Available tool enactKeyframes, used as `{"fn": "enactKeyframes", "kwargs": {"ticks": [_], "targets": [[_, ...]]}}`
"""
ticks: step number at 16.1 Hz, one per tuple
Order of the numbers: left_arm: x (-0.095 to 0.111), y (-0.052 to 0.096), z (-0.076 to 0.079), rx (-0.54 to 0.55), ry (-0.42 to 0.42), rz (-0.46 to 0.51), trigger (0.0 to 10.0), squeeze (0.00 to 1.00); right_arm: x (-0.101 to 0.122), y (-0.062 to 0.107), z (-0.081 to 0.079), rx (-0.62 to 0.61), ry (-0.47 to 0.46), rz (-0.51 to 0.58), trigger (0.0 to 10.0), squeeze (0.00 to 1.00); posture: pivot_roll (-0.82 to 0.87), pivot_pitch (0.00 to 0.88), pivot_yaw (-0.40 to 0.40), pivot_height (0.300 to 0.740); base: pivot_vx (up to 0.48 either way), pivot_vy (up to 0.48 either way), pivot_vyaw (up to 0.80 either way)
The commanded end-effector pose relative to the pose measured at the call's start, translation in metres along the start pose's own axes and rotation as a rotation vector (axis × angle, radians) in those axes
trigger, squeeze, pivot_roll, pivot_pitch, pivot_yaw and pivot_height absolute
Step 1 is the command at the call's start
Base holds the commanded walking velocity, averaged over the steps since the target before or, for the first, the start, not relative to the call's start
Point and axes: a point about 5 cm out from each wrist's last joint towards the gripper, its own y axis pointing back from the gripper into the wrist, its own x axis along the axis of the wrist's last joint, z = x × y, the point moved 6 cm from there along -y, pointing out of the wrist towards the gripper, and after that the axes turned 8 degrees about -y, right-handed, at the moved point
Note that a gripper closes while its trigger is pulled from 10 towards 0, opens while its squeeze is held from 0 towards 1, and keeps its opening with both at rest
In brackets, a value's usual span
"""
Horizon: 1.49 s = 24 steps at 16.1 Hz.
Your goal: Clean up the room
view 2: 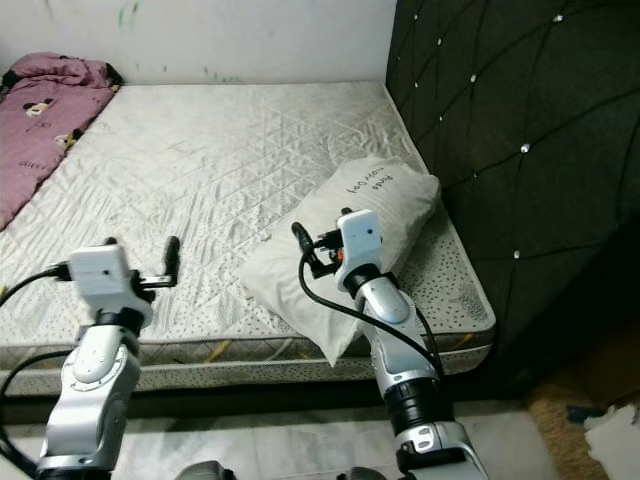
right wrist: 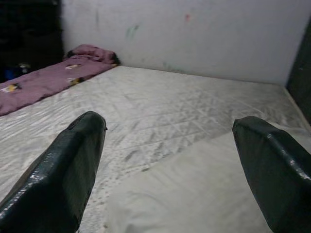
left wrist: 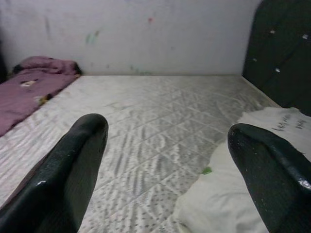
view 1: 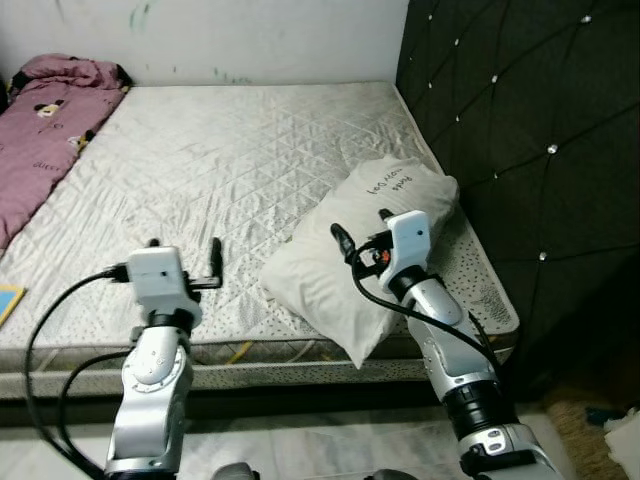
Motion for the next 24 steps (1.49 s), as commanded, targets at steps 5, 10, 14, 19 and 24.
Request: {"fn": "enactKeyframes", "kwargs": {"ticks": [5,10,14,19,24], "targets": [[0.001,-0.006,-0.002,-0.013,-0.016,-0.003,10.0,0.00,0.007,0.002,0.003,-0.036,0.004,0.033,10.0,0.00,-0.10,0.000,0.064,0.740,0.000,0.000,0.00],[-0.007,0.005,-0.011,0.024,-0.019,-0.031,10.0,0.00,0.002,0.002,0.008,-0.096,-0.021,0.028,10.0,0.00,-0.06,0.000,0.049,0.740,0.000,0.000,0.00],[0.004,-0.012,-0.011,0.018,-0.021,0.005,10.0,0.00,-0.002,0.000,0.012,-0.127,0.021,0.014,10.0,0.00,-0.07,0.000,0.030,0.740,0.000,0.000,0.00],[-0.006,-0.007,-0.006,0.021,-0.001,-0.031,10.0,0.00,-0.008,0.001,0.025,-0.148,0.092,-0.043,10.0,0.00,-0.08,0.000,0.062,0.740,0.000,0.000,0.00],[-0.005,-0.004,0.001,-0.009,0.013,-0.019,10.0,0.00,-0.001,-0.006,0.007,-0.070,0.128,-0.015,10.0,0.00,-0.08,0.000,0.015,0.740,0.000,0.000,0.00]]}}
